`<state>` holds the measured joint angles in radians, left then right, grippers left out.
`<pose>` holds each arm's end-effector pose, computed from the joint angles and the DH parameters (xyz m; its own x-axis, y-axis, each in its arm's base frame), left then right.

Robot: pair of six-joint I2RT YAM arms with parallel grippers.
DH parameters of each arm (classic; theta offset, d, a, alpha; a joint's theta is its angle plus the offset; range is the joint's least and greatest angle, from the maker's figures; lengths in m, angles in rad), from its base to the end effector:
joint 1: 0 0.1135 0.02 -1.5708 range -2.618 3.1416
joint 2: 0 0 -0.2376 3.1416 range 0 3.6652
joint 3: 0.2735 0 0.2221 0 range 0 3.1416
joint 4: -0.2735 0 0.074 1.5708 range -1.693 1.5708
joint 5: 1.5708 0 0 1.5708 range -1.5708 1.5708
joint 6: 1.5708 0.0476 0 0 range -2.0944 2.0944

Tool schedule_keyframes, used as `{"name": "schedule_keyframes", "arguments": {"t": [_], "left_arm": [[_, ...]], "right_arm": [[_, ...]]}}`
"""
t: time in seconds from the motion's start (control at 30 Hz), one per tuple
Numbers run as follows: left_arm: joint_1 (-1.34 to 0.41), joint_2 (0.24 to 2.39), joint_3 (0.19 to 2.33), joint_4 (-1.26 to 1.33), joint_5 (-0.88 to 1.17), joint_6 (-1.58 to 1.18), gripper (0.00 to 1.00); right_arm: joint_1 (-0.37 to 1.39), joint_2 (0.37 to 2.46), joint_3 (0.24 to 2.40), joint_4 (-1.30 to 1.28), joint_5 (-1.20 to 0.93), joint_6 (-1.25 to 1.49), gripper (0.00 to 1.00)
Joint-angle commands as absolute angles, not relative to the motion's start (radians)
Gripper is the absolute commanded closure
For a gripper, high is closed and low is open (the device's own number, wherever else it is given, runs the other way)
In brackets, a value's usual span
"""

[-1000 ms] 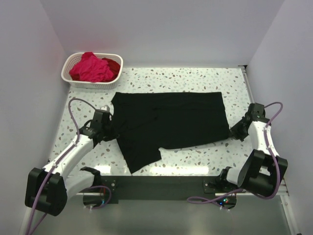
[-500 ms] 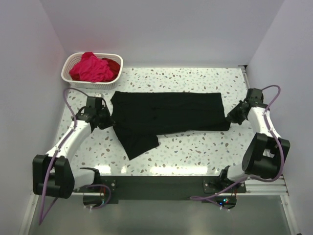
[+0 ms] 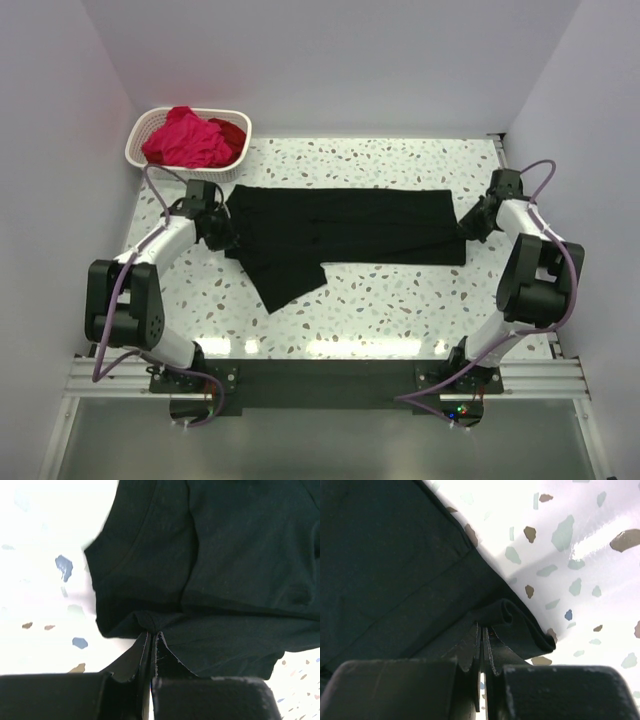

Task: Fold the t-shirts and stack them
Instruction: Fold the tshirt

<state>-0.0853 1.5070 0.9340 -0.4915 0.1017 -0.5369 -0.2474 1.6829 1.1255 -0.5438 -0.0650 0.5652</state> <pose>0.2745 -0.0283 0.1790 -0.8172 -0.4408 -0.3713 -0.3307 0.8863 -0.3243 0.3059 -0.0741 0.1791 -0.6145 0.7065 -0.3511 0.6454 0.7062 0.2913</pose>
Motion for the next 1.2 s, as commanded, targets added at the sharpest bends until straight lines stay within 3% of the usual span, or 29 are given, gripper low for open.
{"name": "schedule_keyframes", "arguments": {"t": [0.0,0.67,1.17], "left_arm": [[-0.074,1.525,0.997,-0.457,0.097,-0.514,1.0],[-0.072,1.654,1.132,-0.477,0.025,-0.497,1.0],[-0.067,1.678,1.106,-0.449,0.002,-0.508,1.0]], "right_arm": [[-0.247,1.7,1.172,-0.492,-0.009,0.555,1.0],[-0.242,1.805,1.196,-0.469,0.011,0.511,1.0],[-0.21,1.801,1.256,-0.491,0.026,0.503,1.0]]}}
